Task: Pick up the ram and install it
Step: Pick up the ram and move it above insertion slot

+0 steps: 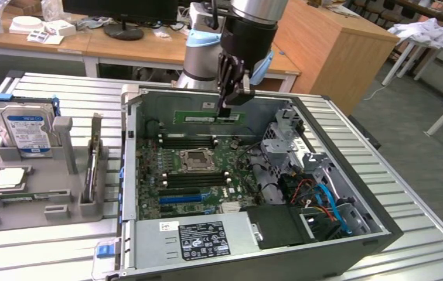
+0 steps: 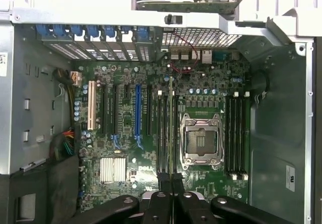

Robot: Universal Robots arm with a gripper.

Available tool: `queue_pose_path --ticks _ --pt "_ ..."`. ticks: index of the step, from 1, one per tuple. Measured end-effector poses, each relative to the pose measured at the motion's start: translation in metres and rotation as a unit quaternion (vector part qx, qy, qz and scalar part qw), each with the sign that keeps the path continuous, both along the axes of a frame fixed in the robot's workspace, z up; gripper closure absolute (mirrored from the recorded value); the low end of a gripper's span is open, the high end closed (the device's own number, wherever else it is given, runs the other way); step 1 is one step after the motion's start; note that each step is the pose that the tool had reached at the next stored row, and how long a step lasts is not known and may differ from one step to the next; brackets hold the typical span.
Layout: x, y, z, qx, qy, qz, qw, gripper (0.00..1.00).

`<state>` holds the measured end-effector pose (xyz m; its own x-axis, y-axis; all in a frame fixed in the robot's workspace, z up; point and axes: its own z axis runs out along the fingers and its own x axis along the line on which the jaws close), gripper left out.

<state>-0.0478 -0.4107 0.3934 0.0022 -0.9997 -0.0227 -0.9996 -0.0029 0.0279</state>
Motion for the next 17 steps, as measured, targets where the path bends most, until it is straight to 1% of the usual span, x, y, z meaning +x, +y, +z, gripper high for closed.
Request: queue_pose_path --ticks 8,17 --pt "0.000 0.0000 -0.0145 0.0000 -0.0025 0.000 1.0000 0.88" --pt "0.000 0.0000 -0.0308 0.0000 -0.0030 0.000 1.0000 0.88"
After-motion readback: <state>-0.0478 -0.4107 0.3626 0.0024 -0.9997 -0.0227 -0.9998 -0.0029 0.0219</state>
